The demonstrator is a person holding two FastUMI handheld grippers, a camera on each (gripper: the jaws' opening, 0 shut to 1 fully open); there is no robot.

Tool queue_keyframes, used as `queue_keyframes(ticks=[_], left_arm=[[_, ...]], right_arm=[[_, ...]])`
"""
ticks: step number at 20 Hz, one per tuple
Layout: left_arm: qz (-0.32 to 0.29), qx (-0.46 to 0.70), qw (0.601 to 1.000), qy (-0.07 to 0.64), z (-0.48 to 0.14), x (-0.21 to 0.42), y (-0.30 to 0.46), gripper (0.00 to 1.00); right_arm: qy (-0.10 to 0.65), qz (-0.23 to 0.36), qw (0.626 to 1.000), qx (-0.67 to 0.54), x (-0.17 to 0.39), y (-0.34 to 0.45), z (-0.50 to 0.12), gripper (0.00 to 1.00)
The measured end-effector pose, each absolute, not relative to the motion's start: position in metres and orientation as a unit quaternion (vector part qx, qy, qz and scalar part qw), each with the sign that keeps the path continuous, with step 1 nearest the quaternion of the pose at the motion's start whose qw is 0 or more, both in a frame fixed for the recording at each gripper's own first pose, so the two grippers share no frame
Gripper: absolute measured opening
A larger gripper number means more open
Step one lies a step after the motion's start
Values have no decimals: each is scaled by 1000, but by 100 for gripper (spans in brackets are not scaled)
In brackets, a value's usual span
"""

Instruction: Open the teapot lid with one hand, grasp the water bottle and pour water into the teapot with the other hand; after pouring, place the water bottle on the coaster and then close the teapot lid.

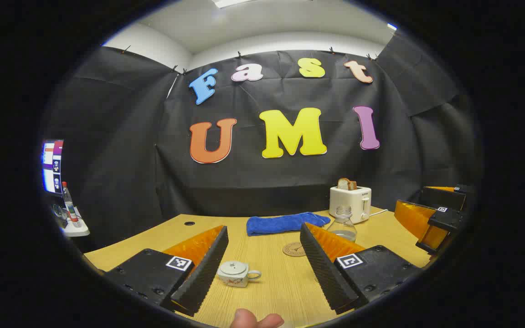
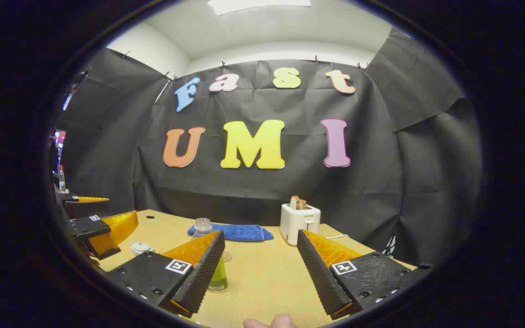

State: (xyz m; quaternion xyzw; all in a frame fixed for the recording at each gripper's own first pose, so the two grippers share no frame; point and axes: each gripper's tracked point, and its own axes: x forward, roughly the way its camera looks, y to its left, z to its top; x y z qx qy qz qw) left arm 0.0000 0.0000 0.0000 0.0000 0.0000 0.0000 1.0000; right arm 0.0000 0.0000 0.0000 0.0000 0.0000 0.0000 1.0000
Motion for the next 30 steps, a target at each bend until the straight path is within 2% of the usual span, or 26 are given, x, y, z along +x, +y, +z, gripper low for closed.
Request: queue_keyframes(ticks=[1, 13, 28, 30], left_arm=[[-1, -1, 1000, 0, 0, 1, -1, 99], [5, -10, 1000, -2, 2, -2, 3, 99], [14, -1, 1000, -2, -3, -5, 6, 99], [11, -5, 1000, 11, -14, -8, 6, 99]], right_arm=[[2, 0, 1000, 1, 1, 1, -1, 95], [-5, -15, 1000, 1, -1, -5, 2, 97], [1, -7, 1000, 3, 0, -4, -5, 95], [1, -8, 1000, 7, 0, -10, -6, 98]])
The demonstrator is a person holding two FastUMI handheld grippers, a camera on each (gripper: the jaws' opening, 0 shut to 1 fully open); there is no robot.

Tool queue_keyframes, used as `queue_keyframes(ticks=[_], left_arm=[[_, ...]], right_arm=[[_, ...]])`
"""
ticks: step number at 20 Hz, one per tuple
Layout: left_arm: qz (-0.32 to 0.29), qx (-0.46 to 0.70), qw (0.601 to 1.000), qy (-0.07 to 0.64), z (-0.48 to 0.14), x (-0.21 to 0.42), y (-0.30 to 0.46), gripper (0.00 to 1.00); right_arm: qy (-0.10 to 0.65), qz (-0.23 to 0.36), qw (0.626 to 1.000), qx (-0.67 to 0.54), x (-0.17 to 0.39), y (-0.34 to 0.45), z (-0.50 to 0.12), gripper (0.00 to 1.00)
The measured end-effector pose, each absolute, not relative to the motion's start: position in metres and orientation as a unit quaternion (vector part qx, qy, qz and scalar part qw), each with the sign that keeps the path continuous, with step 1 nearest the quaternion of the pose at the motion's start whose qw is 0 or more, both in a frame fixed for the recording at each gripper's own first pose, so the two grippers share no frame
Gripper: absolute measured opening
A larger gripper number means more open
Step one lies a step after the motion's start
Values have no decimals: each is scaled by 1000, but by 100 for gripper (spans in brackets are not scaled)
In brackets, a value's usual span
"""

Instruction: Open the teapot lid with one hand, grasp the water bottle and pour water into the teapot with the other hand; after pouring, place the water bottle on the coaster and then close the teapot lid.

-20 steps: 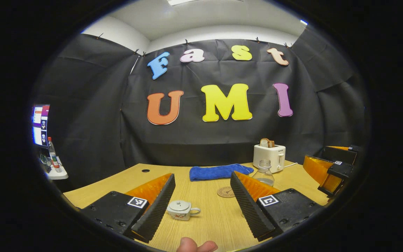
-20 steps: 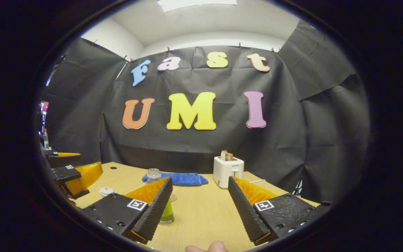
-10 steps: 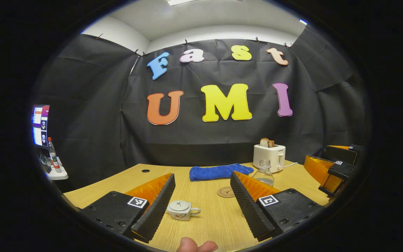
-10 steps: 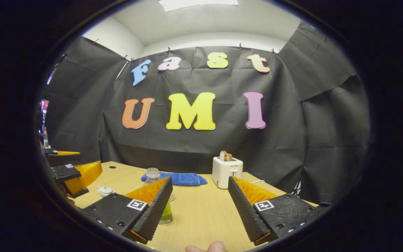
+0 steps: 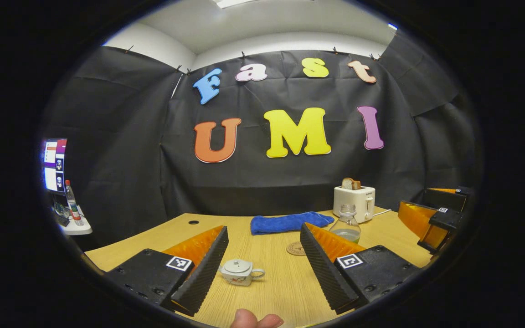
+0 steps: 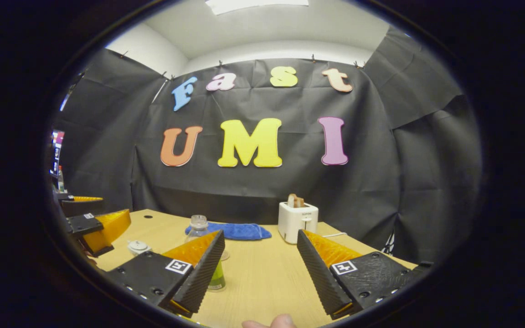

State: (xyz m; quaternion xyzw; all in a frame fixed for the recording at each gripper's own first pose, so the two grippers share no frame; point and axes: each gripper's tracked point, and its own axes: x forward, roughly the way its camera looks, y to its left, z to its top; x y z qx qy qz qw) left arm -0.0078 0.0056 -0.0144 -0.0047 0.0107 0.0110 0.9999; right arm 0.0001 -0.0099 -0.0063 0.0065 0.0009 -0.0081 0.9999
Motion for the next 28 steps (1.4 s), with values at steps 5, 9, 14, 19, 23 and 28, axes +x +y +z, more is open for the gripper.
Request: queue_keyframes(ticks=[5, 9, 14, 19, 23, 28], left_arm=[[31, -1, 999, 29, -40, -9, 31, 99], [31, -15, 998, 56, -59, 10, 42, 99], [37, -23, 991, 126, -98, 42, 55, 97], [27, -15, 983, 178, -126, 66, 58, 83], [31, -9, 981, 189, -131, 71, 60, 60], [49, 7, 980, 192, -131, 78, 63, 27]], right_arm=[[22, -3, 1000, 5, 1, -13, -27, 95], [39, -7, 999, 6, 5, -22, -41, 97], [47, -19, 999, 12, 12, -38, -47, 95], [53, -27, 998, 14, 17, -49, -53, 95], [60, -30, 998, 13, 22, -53, -58, 95], [70, -23, 997, 8, 25, -48, -66, 95]])
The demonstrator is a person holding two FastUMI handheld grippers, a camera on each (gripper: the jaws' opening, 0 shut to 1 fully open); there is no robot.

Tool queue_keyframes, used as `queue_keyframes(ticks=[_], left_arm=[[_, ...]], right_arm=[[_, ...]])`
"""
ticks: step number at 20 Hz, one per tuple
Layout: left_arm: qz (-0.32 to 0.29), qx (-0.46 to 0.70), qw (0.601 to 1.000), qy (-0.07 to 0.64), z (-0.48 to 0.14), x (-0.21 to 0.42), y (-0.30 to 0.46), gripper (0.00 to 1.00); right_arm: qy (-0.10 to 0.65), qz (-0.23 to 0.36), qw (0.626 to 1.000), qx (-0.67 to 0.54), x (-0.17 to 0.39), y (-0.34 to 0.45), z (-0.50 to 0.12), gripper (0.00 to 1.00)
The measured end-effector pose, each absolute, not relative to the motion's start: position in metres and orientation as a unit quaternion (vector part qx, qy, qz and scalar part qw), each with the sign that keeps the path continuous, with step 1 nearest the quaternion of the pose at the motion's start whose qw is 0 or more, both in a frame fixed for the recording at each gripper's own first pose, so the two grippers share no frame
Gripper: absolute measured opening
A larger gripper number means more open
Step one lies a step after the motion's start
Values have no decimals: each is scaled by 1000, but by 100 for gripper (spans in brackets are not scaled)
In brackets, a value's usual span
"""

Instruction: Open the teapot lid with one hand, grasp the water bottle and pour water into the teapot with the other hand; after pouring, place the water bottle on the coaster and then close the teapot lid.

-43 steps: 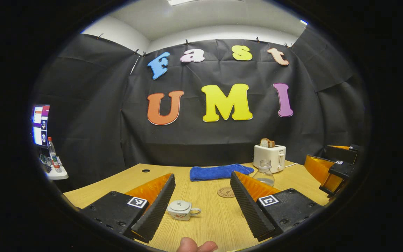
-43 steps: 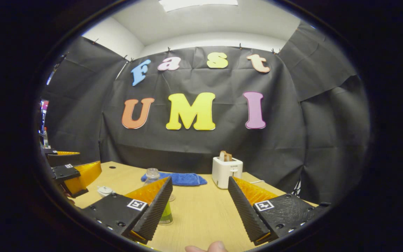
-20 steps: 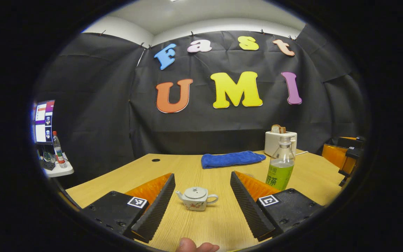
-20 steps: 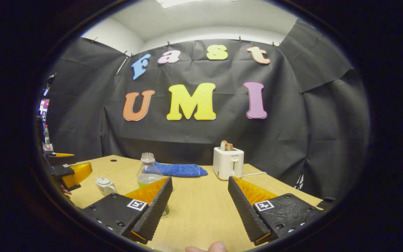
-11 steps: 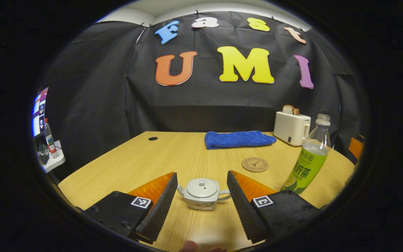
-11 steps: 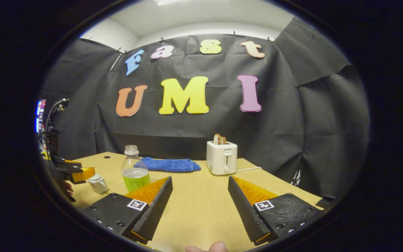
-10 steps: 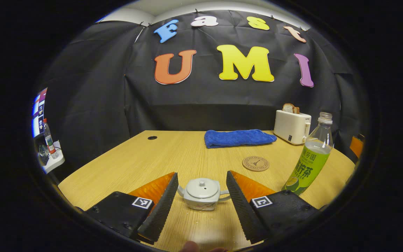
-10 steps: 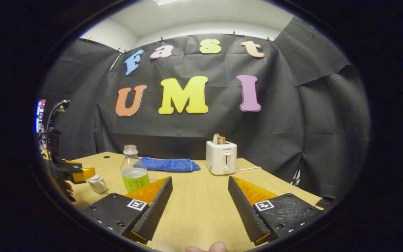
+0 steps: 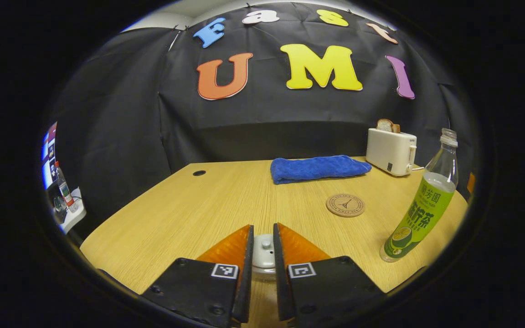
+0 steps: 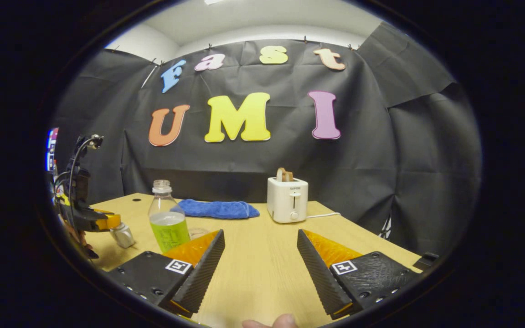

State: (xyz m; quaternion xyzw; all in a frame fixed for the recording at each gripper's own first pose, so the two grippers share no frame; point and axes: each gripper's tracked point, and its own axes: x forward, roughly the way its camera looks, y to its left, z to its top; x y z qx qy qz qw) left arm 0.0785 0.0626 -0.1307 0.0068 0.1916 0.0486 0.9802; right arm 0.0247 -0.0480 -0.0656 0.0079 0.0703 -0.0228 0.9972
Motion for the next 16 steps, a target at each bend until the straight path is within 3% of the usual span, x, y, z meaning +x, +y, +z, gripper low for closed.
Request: queue_keyframes(ticks=[1, 5, 11, 16], left_arm=[[48, 8, 980, 191, -129, 79, 60, 17], [48, 10, 981, 186, -127, 81, 60, 4], [37, -8, 987, 155, -100, 75, 60, 2], [22, -15, 993, 118, -71, 59, 58, 3]], right_arm=[[71, -20, 997, 6, 25, -46, -67, 95], [75, 14, 997, 12, 28, -30, -71, 98], [79, 57, 995, 18, 26, -6, -73, 95], [109, 128, 986, 5, 13, 38, -94, 96]])
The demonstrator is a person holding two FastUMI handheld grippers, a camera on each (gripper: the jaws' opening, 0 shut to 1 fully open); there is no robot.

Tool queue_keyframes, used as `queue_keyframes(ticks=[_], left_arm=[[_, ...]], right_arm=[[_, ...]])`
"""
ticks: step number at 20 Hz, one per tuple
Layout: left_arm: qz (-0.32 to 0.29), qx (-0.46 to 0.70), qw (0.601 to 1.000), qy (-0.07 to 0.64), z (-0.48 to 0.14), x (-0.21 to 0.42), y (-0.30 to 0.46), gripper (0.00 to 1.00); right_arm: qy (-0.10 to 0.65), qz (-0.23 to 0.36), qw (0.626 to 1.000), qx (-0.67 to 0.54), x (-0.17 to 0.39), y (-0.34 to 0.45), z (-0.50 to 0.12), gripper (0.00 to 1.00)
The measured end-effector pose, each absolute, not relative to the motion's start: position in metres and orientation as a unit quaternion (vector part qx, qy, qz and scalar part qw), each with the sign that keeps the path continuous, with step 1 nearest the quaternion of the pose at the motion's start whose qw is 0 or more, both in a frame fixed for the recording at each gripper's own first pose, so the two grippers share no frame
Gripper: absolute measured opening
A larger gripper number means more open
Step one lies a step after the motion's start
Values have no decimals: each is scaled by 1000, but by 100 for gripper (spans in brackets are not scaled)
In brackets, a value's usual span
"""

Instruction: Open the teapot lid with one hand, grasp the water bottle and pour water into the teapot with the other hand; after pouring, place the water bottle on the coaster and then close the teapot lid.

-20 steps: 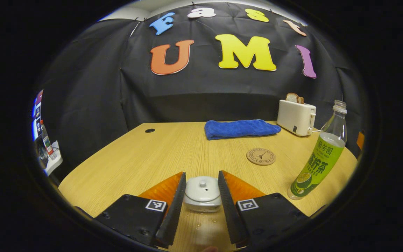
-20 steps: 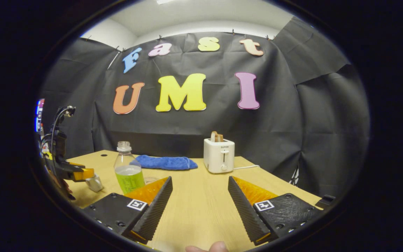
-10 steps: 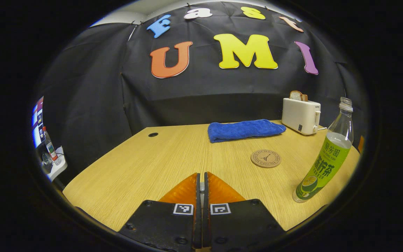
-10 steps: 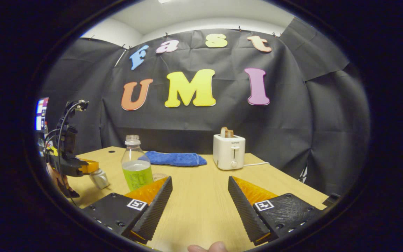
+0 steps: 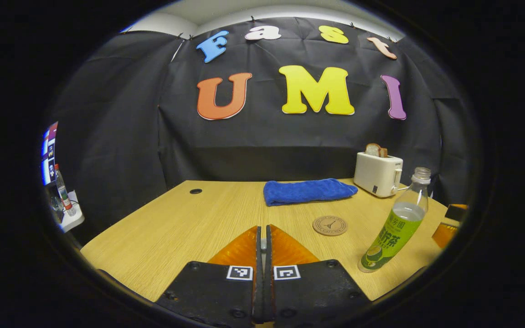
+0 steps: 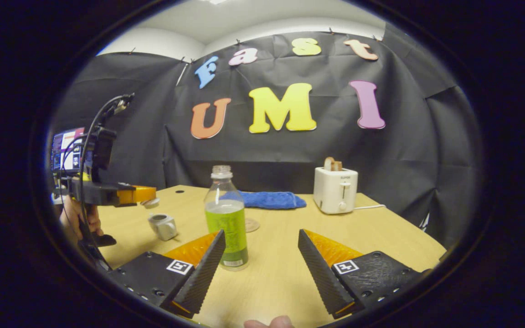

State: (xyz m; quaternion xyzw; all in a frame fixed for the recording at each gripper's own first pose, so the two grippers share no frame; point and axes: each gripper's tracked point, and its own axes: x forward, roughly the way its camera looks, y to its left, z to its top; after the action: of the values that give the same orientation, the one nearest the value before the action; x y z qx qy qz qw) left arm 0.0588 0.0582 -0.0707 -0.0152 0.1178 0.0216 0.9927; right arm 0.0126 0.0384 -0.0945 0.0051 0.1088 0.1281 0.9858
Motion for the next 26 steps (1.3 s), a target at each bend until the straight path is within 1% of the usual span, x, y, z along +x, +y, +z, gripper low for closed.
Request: queue_keyframes(ticks=[5, 12, 14, 15, 17, 19, 20, 22, 24, 26], left_arm=[[28, -23, 994, 107, -63, 37, 66, 2], [38, -34, 993, 110, -68, 15, 80, 2], [38, -42, 992, 110, -68, 13, 81, 3], [40, -44, 992, 108, -68, 11, 83, 3], [42, -44, 993, 106, -68, 9, 85, 2], [39, -45, 993, 105, -69, 8, 86, 2], [38, -46, 993, 104, -68, 8, 87, 3], [38, -48, 993, 100, -68, 8, 90, 2], [33, -49, 994, 97, -66, 10, 90, 2], [28, -48, 994, 96, -66, 15, 94, 2]], right_arm=[[126, 151, 980, -8, 24, 71, -111, 96], [137, 128, 982, 23, 55, 90, -119, 95], [132, 119, 984, 25, 60, 91, -119, 97], [128, 115, 985, 24, 62, 92, -117, 95], [129, 112, 985, 17, 68, 94, -117, 97], [133, 110, 985, 15, 72, 96, -117, 93], [133, 107, 985, 16, 72, 95, -117, 93], [134, 104, 985, 13, 71, 96, -117, 79], [128, 109, 986, 3, 72, 98, -111, 75], [121, 116, 986, -24, 74, 100, -103, 74]])
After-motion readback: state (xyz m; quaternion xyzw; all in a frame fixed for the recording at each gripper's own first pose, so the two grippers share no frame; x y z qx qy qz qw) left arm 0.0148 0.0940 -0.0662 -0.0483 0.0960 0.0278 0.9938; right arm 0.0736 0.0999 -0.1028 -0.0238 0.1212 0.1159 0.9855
